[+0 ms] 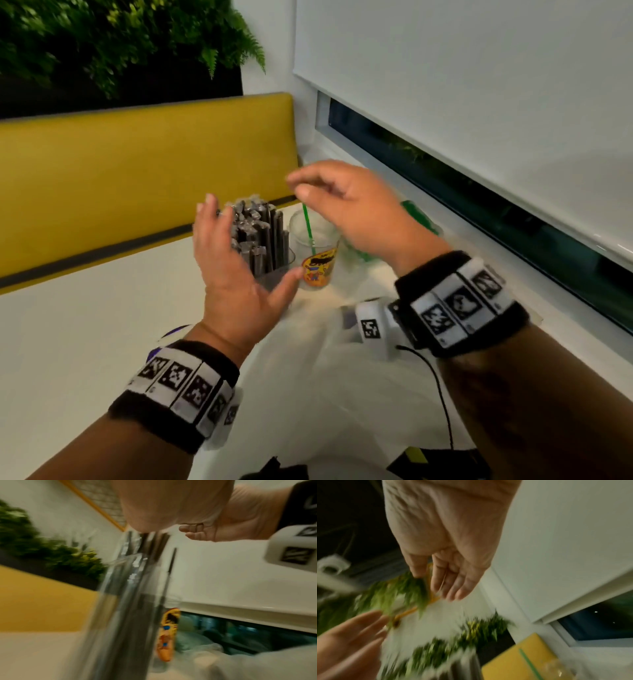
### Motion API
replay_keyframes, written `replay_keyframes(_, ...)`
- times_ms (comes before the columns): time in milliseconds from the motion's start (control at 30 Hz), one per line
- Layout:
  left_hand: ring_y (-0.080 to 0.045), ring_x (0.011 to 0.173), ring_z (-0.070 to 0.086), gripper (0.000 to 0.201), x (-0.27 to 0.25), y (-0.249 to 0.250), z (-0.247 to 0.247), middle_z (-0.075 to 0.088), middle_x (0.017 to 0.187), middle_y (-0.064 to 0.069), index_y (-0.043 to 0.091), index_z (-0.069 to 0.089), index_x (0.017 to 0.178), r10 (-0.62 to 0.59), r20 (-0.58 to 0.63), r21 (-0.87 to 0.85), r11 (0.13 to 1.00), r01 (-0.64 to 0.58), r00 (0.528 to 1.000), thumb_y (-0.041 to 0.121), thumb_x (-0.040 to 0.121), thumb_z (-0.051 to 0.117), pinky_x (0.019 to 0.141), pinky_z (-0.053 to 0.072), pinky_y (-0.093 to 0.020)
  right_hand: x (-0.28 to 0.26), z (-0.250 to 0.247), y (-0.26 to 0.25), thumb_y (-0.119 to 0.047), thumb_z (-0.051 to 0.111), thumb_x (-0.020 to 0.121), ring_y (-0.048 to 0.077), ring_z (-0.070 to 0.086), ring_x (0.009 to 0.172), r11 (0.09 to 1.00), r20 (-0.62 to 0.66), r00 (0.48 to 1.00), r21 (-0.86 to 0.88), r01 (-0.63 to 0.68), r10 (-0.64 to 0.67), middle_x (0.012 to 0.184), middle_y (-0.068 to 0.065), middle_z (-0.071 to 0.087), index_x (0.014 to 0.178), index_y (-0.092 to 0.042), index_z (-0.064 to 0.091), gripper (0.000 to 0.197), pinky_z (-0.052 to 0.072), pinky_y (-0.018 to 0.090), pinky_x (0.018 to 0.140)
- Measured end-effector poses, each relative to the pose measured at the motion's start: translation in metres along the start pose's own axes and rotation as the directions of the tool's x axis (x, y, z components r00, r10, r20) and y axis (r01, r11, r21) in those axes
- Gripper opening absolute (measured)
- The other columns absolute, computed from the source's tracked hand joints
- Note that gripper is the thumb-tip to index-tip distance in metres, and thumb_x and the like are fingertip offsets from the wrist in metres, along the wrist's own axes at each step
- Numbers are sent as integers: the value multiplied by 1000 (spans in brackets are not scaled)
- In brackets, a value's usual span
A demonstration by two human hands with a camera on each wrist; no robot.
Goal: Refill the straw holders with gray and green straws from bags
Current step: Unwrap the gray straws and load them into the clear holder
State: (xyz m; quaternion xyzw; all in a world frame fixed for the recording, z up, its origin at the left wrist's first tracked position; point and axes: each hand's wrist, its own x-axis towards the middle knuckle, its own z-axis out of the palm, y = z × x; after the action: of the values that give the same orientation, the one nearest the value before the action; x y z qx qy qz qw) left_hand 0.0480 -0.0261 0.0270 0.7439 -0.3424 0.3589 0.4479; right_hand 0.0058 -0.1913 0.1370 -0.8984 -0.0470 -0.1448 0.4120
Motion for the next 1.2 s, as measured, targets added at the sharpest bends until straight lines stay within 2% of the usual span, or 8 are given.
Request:
replay_keyframes(167, -26, 138, 38, 77, -51, 43, 34, 42, 148, -14, 6, 42, 137, 219, 466, -201, 970, -139, 857, 42, 76, 73, 113, 36, -43, -76, -43, 33, -7, 58, 94, 14, 70, 67, 945, 277, 903, -99, -312, 327, 76, 2, 73, 84, -9, 73, 18, 57, 25, 67)
replay_keyframes(300, -27, 143, 30, 128, -91, 29, 72, 11, 163, -9, 21, 14, 155, -54, 910, 57, 998, 6, 412, 74, 52, 71, 112, 38, -43, -126, -19, 47, -25, 55, 96, 13, 70, 75, 889, 573, 681, -300, -345, 457, 87, 3, 75, 94, -10, 74, 24, 56, 24, 75)
replay_keyframes(367, -25, 139, 36, 113, -94, 27, 85, 19, 159, -6, 26, 19, 152, -63, 948, 48, 997, 54, 312, 69, 61, 70, 109, 40, -37, -142, -3, 55, -28, 49, 99, 17, 67, 85, 859, 635, 582, -425, -286, 508, 101, 4, 73, 106, -10, 72, 29, 52, 26, 84)
replay_keyframes(467, -30, 117, 56, 39, -80, 38, 100, 45, 138, -9, 15, 47, 131, -117, 939, 93, 992, 90, 323, 24, 94, 56, 94, 49, -38, -163, 24, 83, -25, 40, 103, 24, 52, 120, 776, 559, 583, -592, -219, 590, 134, 9, 56, 133, -11, 57, 37, 36, 34, 108)
replay_keyframes(633, -22, 89, 58, 10, -56, 50, 120, 60, 94, -7, 11, 51, 99, -255, 838, 91, 937, 337, 483, 17, 100, 43, 70, 41, -27, -160, 55, 137, -14, 43, 100, 27, 35, 139, 754, 214, 860, -605, -257, 464, 151, 13, 37, 147, -5, 34, 49, 19, 29, 118)
replay_keyframes(800, -19, 90, 60, 43, -41, 62, 120, 64, 102, 2, 26, 47, 117, -181, 929, 13, 888, 459, 323, 36, 83, 73, 72, 43, -29, -144, 51, 156, -13, 37, 102, 28, 41, 133, 711, 236, 781, -615, -341, 578, 143, 16, 43, 143, -6, 36, 42, 27, 33, 115)
replay_keyframes(1000, -29, 99, 62, 88, -41, 40, 116, 47, 130, -7, 28, 31, 144, -326, 924, 238, 899, 368, 199, 7, 70, 76, 65, 55, -32, -131, 40, 162, -25, 46, 100, 31, 41, 133, 622, 275, 687, -714, -322, 673, 145, 11, 43, 143, -16, 39, 45, 30, 43, 111)
replay_keyframes(1200, -33, 110, 59, 63, -55, 15, 117, 52, 126, -12, 17, 39, 129, -509, 851, 449, 833, 323, 128, 25, 76, 72, 84, 51, -40, -127, 53, 163, -23, 45, 101, 29, 37, 135, 674, 312, 685, -649, -352, 658, 147, 12, 41, 144, -11, 37, 46, 26, 38, 112)
